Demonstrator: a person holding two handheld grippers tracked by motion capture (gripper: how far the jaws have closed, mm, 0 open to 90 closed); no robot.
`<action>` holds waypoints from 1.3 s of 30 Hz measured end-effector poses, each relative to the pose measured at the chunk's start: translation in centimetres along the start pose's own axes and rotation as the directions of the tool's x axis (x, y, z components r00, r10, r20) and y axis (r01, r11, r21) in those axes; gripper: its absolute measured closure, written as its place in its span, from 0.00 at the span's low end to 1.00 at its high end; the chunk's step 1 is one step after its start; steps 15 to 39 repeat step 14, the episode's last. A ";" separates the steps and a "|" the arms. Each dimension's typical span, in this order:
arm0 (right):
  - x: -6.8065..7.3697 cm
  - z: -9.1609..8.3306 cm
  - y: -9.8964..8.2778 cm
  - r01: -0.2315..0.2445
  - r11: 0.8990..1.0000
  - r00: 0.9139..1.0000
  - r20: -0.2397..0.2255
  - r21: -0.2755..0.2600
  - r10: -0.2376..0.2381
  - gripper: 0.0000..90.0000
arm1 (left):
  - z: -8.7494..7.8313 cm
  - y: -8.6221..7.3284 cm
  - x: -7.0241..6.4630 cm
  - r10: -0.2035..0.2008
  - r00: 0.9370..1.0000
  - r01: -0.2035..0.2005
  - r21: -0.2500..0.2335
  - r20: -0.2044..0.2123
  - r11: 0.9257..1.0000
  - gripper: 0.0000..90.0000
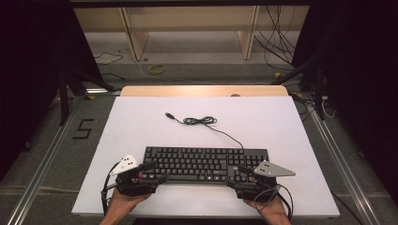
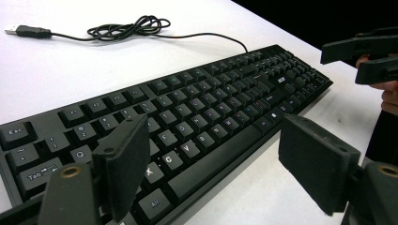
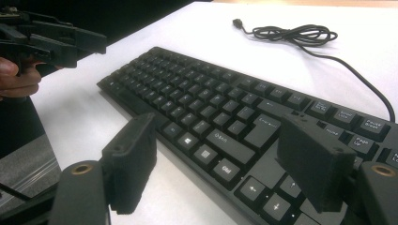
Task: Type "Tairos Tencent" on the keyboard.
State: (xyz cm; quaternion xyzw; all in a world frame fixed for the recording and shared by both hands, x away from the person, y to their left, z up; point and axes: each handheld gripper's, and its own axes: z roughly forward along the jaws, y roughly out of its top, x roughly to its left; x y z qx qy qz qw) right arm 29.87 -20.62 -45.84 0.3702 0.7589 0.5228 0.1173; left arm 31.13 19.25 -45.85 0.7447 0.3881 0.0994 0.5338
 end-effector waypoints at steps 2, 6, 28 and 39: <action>0.0 0.0 0.0 -0.001 1.000 1.000 0.000 -0.001 0.001 0.33 | 0.0 0.0 0.0 0.001 1.000 -0.001 0.000 -0.001 1.000 0.27; 0.0 0.0 0.0 -0.001 1.000 1.000 -0.001 -0.005 0.001 0.33 | 0.0 0.0 0.0 -0.001 1.000 0.001 0.001 -0.003 1.000 0.27; 0.0 0.0 0.0 0.000 1.000 1.000 0.001 -0.007 0.000 0.33 | 0.1 0.0 0.0 0.001 1.000 -0.001 0.006 -0.002 1.000 0.27; 0.0 0.0 0.0 0.000 1.000 1.000 0.001 -0.007 0.000 0.33 | 0.1 0.0 0.0 0.001 1.000 -0.001 0.006 -0.002 1.000 0.27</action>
